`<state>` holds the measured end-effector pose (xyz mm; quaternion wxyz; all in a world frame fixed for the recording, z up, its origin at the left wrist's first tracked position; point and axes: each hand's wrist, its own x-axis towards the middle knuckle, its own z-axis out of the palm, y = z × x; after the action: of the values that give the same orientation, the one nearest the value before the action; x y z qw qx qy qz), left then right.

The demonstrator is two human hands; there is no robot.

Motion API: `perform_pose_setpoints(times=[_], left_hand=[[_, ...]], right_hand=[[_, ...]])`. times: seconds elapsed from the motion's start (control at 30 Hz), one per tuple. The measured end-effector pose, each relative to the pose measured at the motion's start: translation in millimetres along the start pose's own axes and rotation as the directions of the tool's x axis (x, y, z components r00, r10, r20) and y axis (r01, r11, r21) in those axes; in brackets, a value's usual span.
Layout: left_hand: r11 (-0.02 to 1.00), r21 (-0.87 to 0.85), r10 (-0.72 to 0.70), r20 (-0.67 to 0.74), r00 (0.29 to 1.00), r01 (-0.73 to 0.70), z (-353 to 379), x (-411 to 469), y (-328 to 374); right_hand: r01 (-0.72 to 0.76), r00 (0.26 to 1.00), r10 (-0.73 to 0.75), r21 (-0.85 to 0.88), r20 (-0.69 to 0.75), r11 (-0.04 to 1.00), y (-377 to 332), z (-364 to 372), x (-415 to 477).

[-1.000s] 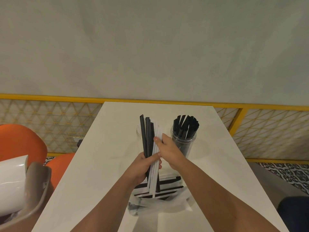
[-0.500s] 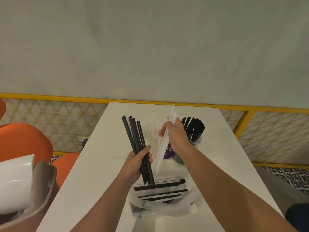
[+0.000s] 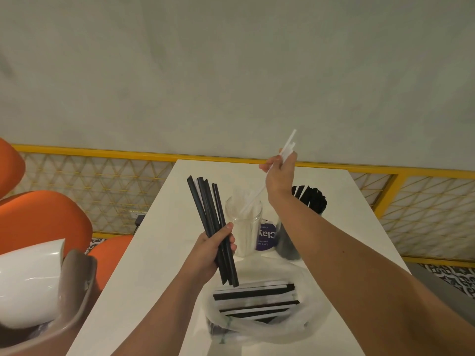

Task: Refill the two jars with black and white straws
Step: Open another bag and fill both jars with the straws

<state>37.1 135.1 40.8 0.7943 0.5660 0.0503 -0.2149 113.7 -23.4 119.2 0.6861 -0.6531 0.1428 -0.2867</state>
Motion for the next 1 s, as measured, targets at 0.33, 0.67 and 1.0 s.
perform_pose_setpoints(times=[0.33,0.67,1.0], left_hand=[[1.000,-0.007,-0.010,0.110,0.994,0.011,5.4,-0.7,3.5],[1.000,-0.013,0.000,0.165,0.986,0.003,13.6,-2.0,6.1],[0.994,-0.105,-0.037,0.050,0.998,0.042,29.9,-2.2,5.8]], right_hand=[[0.067,0.927,0.141,-0.525,0.346,0.848,38.1,-4.2,-18.2],[0.386,0.880,-0.191,-0.420,0.435,0.821,11.6,-3.2,-56.3],[0.085,0.860,0.212,-0.540,0.465,0.838,5.5,-6.9,-60.0]])
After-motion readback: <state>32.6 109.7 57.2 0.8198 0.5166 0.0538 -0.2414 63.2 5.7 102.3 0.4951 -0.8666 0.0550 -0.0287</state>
